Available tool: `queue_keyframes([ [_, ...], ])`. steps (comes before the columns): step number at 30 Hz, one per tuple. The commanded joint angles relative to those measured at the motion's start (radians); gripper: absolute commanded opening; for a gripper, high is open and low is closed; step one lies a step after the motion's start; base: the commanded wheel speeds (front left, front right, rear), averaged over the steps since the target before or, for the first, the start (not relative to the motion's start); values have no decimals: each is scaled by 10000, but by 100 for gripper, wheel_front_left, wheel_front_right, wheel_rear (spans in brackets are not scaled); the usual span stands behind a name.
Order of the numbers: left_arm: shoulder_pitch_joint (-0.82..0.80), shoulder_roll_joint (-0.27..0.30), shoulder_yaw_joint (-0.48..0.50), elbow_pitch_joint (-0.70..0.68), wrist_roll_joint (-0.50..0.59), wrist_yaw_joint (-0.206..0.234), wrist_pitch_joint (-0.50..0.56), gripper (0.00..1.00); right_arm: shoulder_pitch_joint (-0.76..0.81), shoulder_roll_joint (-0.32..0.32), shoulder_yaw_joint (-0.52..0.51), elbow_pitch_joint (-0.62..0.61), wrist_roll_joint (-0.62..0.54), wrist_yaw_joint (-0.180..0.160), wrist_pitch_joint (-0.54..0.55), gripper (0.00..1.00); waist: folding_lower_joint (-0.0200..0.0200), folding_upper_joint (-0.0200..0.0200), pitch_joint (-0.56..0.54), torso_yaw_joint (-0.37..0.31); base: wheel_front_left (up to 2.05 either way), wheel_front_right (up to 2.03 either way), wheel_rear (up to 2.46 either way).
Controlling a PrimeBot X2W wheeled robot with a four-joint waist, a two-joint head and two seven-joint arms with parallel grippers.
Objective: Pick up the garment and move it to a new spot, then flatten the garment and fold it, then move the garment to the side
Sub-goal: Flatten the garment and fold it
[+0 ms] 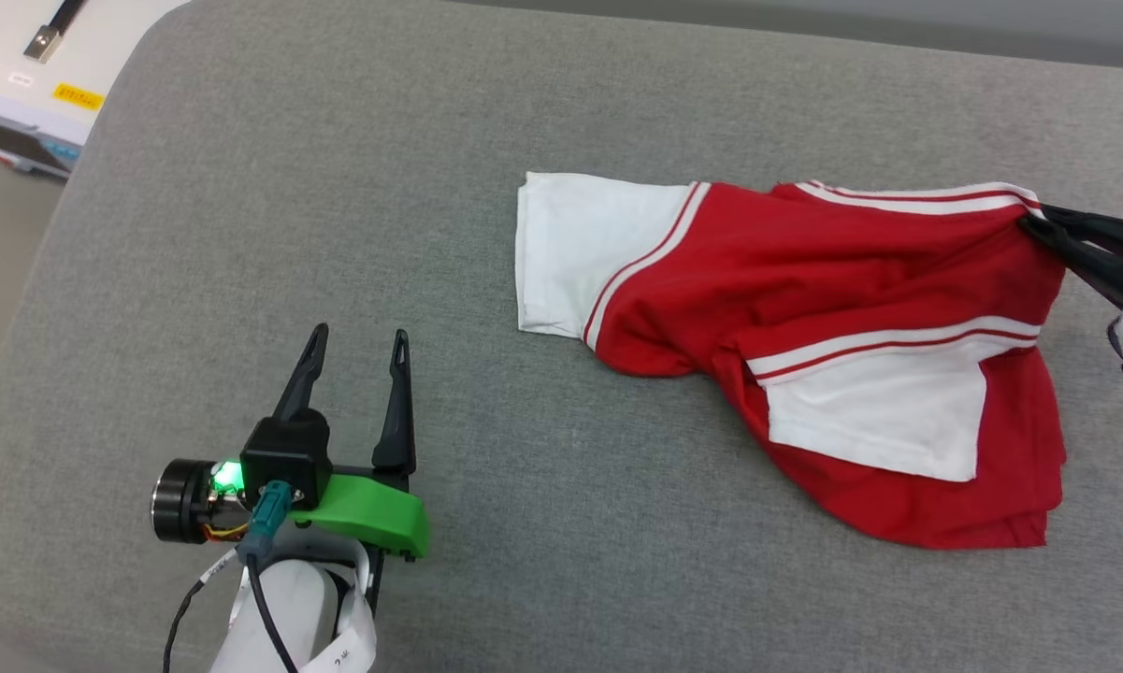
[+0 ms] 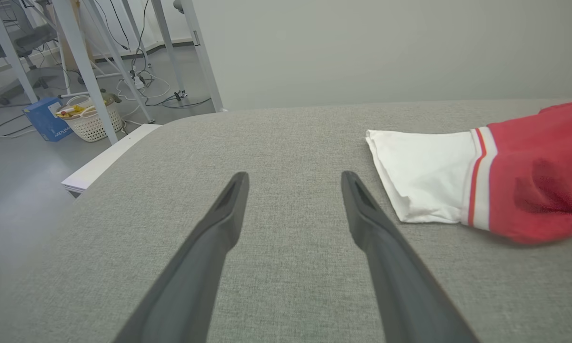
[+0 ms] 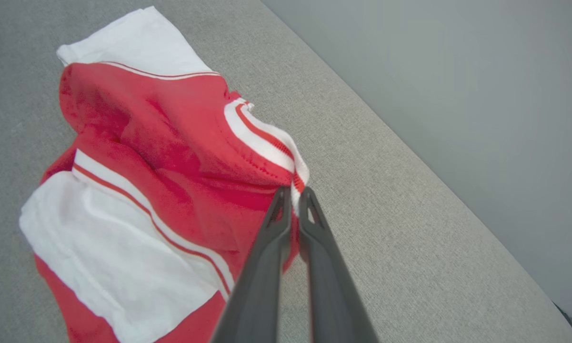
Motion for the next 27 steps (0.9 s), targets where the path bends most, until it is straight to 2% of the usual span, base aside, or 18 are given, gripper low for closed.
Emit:
queue_keyframes([
  [1, 206, -53, 58, -8, 110, -73, -57, 100, 489, -235, -388, -165, -6, -9, -108, 0, 0, 0, -659, -696, 0, 0, 0],
  [6, 489, -79, 226, -34, 186, -114, -57, 100, 2203, -860, -2166, -449, 128, -9, -267, 0, 0, 0, -872, -1125, 0, 0, 0],
  [14, 659, -160, 331, 0, 304, -224, -57, 100, 4636, -1298, -5056, -54, 66, -9, -8, 0, 0, 0, -1012, -1450, 0, 0, 0],
  [22, 625, -281, 374, 12, 391, -329, -57, 100, 6260, -1342, -7626, 257, -18, -9, 715, 0, 0, 0, -782, -1271, 0, 0, 0],
  [26, 473, -360, 361, 15, 429, -393, -57, 100, 6446, -1260, -8318, 295, -226, -9, 1184, 0, 0, 0, -488, -1062, 0, 0, 0],
  [27, 291, -412, 360, 1, 457, -434, -57, 100, 6129, -1231, -8407, 325, -463, -9, 1580, 0, 0, 0, -197, -895, 0, 0, 0],
])
